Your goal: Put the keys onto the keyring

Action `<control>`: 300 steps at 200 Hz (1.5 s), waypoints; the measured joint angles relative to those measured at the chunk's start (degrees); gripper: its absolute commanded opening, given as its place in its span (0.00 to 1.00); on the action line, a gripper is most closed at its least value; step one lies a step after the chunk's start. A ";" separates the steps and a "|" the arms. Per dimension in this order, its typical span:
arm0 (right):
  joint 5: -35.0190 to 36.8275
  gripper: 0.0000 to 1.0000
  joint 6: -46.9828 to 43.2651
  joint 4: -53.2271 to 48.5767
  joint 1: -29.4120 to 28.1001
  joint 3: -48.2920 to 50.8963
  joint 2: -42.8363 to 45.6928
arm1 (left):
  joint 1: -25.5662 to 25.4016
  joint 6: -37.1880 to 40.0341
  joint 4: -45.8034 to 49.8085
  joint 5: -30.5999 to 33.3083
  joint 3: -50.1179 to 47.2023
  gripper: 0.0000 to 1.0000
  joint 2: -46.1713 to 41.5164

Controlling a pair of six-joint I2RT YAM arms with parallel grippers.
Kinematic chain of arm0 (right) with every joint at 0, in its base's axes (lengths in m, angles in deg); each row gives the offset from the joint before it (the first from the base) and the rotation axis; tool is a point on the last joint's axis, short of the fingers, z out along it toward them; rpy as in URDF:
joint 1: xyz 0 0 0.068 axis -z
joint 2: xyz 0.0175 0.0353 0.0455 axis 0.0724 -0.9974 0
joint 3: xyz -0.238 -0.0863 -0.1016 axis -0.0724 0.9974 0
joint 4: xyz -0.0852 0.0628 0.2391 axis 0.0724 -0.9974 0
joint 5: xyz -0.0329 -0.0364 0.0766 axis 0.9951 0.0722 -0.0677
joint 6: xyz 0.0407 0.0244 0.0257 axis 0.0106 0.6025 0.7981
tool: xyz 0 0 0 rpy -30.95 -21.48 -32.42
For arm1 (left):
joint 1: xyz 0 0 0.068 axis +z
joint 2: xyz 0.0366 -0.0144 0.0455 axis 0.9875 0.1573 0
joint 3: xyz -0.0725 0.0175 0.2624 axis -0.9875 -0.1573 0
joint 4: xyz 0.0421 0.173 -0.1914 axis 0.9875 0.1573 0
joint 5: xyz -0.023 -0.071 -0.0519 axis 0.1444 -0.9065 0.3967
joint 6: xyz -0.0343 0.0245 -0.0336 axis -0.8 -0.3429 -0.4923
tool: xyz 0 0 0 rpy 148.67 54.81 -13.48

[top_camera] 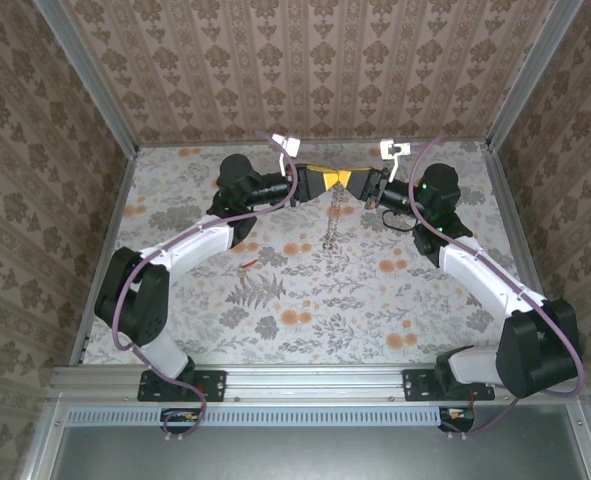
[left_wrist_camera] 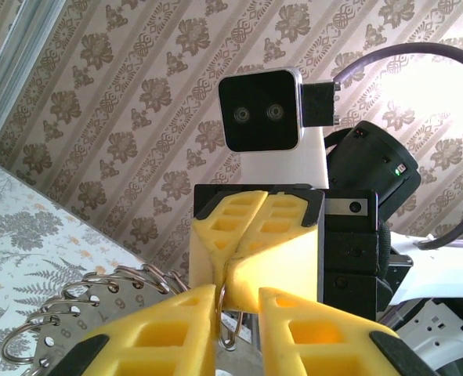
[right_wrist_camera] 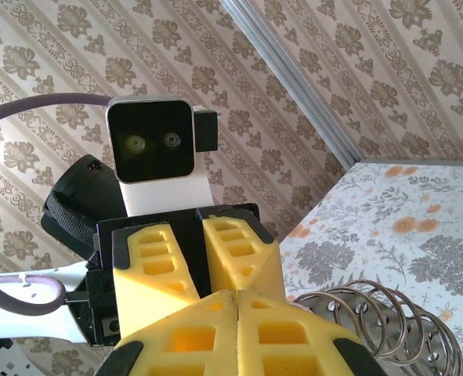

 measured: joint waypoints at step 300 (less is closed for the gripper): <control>2.05 0.40 4.57 1.46 0.79 -0.37 -3.34 | -0.96 3.91 -0.42 2.97 -2.86 0.00 3.26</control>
